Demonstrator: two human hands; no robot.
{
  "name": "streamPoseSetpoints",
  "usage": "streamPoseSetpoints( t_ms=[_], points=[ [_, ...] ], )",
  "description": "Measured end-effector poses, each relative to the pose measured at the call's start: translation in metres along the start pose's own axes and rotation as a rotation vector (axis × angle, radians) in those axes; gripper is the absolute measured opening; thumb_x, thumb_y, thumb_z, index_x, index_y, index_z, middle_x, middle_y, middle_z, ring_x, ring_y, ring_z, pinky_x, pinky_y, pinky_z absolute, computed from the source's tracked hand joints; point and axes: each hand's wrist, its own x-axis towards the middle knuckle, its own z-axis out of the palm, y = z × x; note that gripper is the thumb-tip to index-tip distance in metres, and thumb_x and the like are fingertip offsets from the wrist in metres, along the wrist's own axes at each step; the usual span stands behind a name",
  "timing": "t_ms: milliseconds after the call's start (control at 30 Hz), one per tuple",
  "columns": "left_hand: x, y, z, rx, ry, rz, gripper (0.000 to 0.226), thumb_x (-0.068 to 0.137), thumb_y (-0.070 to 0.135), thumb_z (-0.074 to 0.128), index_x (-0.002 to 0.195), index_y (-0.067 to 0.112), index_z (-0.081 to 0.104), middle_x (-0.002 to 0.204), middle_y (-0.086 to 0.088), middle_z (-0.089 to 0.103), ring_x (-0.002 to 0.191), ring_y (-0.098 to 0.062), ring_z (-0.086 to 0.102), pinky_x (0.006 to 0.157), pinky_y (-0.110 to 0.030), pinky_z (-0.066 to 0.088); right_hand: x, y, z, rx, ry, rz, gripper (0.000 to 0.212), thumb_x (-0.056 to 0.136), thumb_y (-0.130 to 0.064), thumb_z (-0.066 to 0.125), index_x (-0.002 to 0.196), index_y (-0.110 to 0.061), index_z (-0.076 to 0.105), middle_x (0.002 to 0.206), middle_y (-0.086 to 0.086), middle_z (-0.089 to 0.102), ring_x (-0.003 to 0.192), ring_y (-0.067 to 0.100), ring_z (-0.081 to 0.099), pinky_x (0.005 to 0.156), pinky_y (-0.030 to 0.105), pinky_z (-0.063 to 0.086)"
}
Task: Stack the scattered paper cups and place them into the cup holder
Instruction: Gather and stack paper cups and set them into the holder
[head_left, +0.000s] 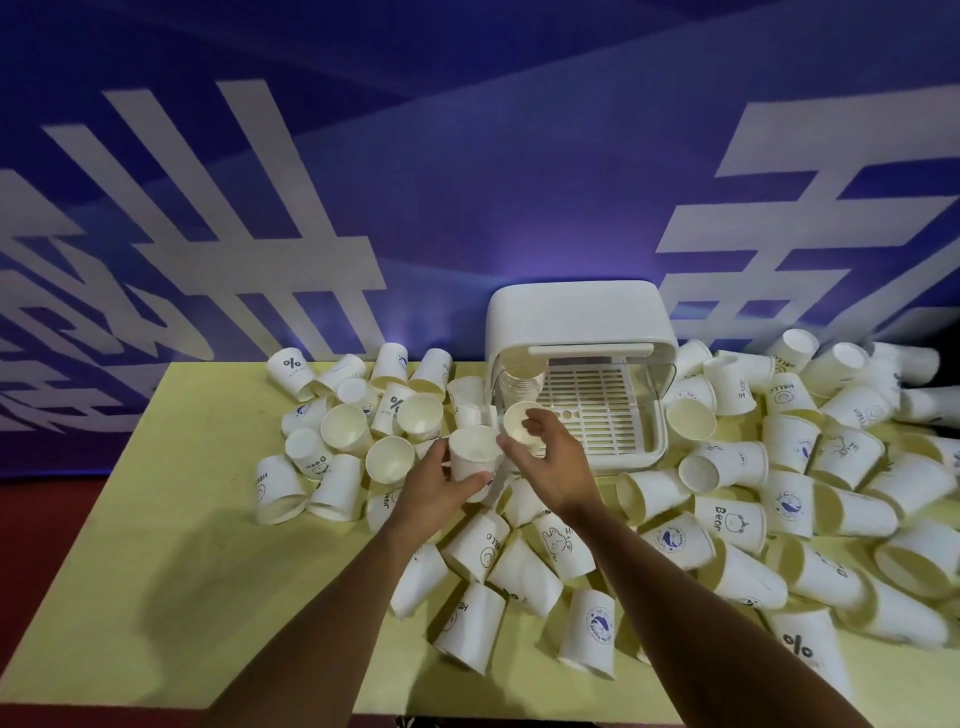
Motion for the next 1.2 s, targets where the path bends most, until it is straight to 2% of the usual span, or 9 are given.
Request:
streamPoseSetpoints(
  t_ms=[133, 200, 433, 533, 633, 767, 900, 1067, 1200],
  points=[
    [-0.001, 0.012, 0.008, 0.029, -0.031, 0.041, 0.059, 0.075, 0.039, 0.083, 0.126, 0.036, 0.054, 0.115, 0.018, 0.065, 0.099, 0.0, 0.063, 0.076, -0.017, 0.051, -0.005, -0.006, -0.003, 0.054, -0.087, 0.053, 0.068, 0.078, -0.058, 0.075, 0.133, -0.025, 0.053, 0.119, -0.005, 0.065, 0.107, 0.011, 0.062, 0.096, 0.033, 0.051],
    [-0.002, 0.017, 0.01, 0.041, -0.03, 0.053, 0.058, 0.076, 0.038, 0.083, 0.125, 0.037, 0.054, 0.111, 0.021, 0.063, 0.096, 0.004, 0.061, 0.072, -0.013, 0.046, -0.006, -0.009, -0.006, 0.07, -0.09, 0.062, 0.067, 0.077, -0.057, 0.078, 0.131, -0.026, 0.054, 0.114, -0.006, 0.067, 0.104, 0.012, 0.065, 0.092, 0.031, 0.053],
    [0.003, 0.019, 0.016, 0.027, -0.039, 0.068, 0.06, 0.077, 0.042, 0.081, 0.13, 0.034, 0.055, 0.12, 0.015, 0.064, 0.105, -0.007, 0.061, 0.092, -0.029, 0.053, -0.005, -0.022, -0.009, 0.012, -0.113, 0.028, 0.059, 0.074, -0.053, 0.081, 0.122, -0.03, 0.056, 0.107, -0.015, 0.063, 0.097, 0.005, 0.06, 0.074, 0.016, 0.046],
    [0.007, 0.015, 0.017, 0.028, -0.068, 0.051, 0.066, 0.074, 0.043, 0.083, 0.132, 0.033, 0.053, 0.122, 0.014, 0.064, 0.11, -0.01, 0.062, 0.095, -0.032, 0.054, 0.0, -0.021, -0.01, -0.035, -0.083, 0.017, 0.064, 0.075, -0.052, 0.08, 0.128, -0.026, 0.055, 0.111, -0.013, 0.06, 0.101, 0.009, 0.058, 0.078, 0.019, 0.046],
    [0.008, 0.007, 0.013, 0.006, -0.074, 0.012, 0.067, 0.074, 0.032, 0.086, 0.13, 0.031, 0.051, 0.123, 0.01, 0.062, 0.113, -0.01, 0.061, 0.099, -0.033, 0.051, 0.009, -0.021, -0.016, -0.018, 0.023, 0.016, 0.067, 0.076, -0.049, 0.08, 0.132, -0.024, 0.053, 0.117, -0.011, 0.061, 0.104, 0.009, 0.057, 0.082, 0.022, 0.046],
    [0.006, -0.007, -0.001, 0.017, -0.008, -0.052, 0.065, 0.077, 0.028, 0.084, 0.133, 0.023, 0.051, 0.123, 0.006, 0.056, 0.109, -0.014, 0.057, 0.088, -0.026, 0.046, 0.026, -0.016, -0.022, -0.025, 0.151, -0.008, 0.072, 0.074, -0.046, 0.081, 0.135, -0.022, 0.049, 0.127, -0.004, 0.061, 0.112, 0.016, 0.057, 0.094, 0.035, 0.05],
    [0.006, -0.026, -0.017, 0.021, 0.047, -0.083, 0.063, 0.076, 0.029, 0.086, 0.129, 0.024, 0.052, 0.123, 0.003, 0.057, 0.111, -0.017, 0.057, 0.084, -0.025, 0.046, 0.035, -0.012, -0.015, -0.084, 0.128, -0.002, 0.072, 0.077, -0.036, 0.08, 0.137, -0.018, 0.046, 0.13, 0.001, 0.058, 0.116, 0.021, 0.055, 0.097, 0.037, 0.048],
    [0.006, -0.042, -0.033, 0.008, 0.086, -0.112, 0.059, 0.079, 0.025, 0.083, 0.129, 0.019, 0.054, 0.122, 0.001, 0.057, 0.112, -0.02, 0.057, 0.072, -0.021, 0.048, 0.041, -0.001, 0.0, -0.171, 0.068, 0.046, 0.077, 0.08, -0.035, 0.08, 0.144, -0.017, 0.041, 0.139, 0.004, 0.054, 0.123, 0.024, 0.053, 0.101, 0.037, 0.046],
    [0.004, -0.05, -0.041, 0.0, 0.113, -0.139, 0.058, 0.079, 0.025, 0.083, 0.128, 0.017, 0.054, 0.123, -0.001, 0.056, 0.111, -0.021, 0.057, 0.08, -0.023, 0.048, 0.042, -0.002, 0.005, -0.224, 0.121, 0.044, 0.073, 0.08, -0.032, 0.079, 0.143, -0.016, 0.044, 0.139, 0.005, 0.055, 0.125, 0.024, 0.053, 0.103, 0.038, 0.046]
  ],
)
